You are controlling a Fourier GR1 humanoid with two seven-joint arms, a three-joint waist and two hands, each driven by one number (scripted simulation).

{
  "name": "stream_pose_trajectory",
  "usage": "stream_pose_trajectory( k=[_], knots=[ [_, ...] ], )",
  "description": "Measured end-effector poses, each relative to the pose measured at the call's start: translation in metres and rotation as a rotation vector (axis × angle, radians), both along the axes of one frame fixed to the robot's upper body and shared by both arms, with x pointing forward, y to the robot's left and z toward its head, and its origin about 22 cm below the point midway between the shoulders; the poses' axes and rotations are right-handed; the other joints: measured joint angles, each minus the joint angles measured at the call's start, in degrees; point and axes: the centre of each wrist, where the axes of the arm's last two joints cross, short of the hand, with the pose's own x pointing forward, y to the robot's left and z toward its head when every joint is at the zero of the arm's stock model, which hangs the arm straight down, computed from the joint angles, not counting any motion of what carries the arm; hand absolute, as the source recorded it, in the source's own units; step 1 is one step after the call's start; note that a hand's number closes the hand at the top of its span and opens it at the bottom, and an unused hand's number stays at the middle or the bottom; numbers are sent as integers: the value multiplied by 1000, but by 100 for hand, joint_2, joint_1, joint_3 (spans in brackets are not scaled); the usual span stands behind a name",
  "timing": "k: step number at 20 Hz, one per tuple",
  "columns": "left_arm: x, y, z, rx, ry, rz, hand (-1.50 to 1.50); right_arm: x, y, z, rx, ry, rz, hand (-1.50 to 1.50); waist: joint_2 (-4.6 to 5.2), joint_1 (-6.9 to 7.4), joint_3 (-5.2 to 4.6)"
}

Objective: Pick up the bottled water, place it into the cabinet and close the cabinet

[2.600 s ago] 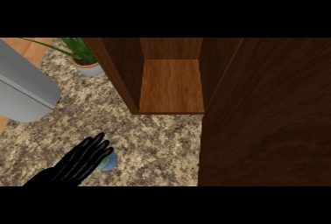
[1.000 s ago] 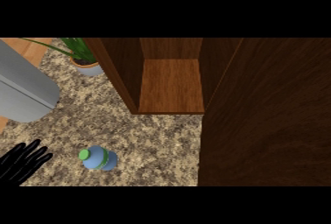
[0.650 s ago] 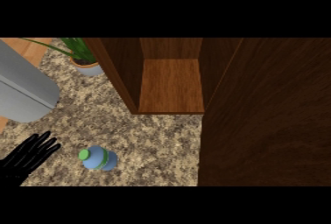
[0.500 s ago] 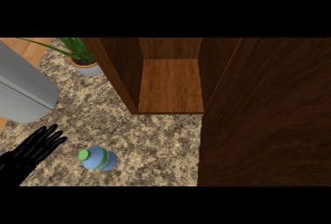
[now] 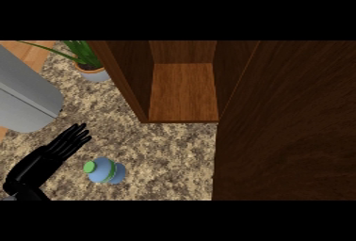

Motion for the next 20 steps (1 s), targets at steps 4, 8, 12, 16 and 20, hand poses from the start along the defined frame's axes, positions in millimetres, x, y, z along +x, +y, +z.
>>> stream_pose_trajectory(
  k=[4, 8, 12, 16, 20],
  knots=[
    [8, -2, -23, 17, 54, 21, -150, -7, 0, -5, 9, -1, 2, -150, 2, -15, -1],
    [21, -8, -36, 30, 99, 29, -150, -7, 0, -4, 11, 2, 2, -150, 4, -9, 0],
    [22, -6, -55, 33, 153, 41, -150, -6, -4, -5, 10, 0, 7, -150, 8, -16, -2],
    [27, -14, -73, 23, 195, 50, -150, -6, -1, -6, 11, 0, 6, -150, 15, -37, -5],
    [29, -20, -84, 29, 210, 54, -150, -5, -6, -11, 5, 2, 1, -150, 21, -49, -6]
  ],
)
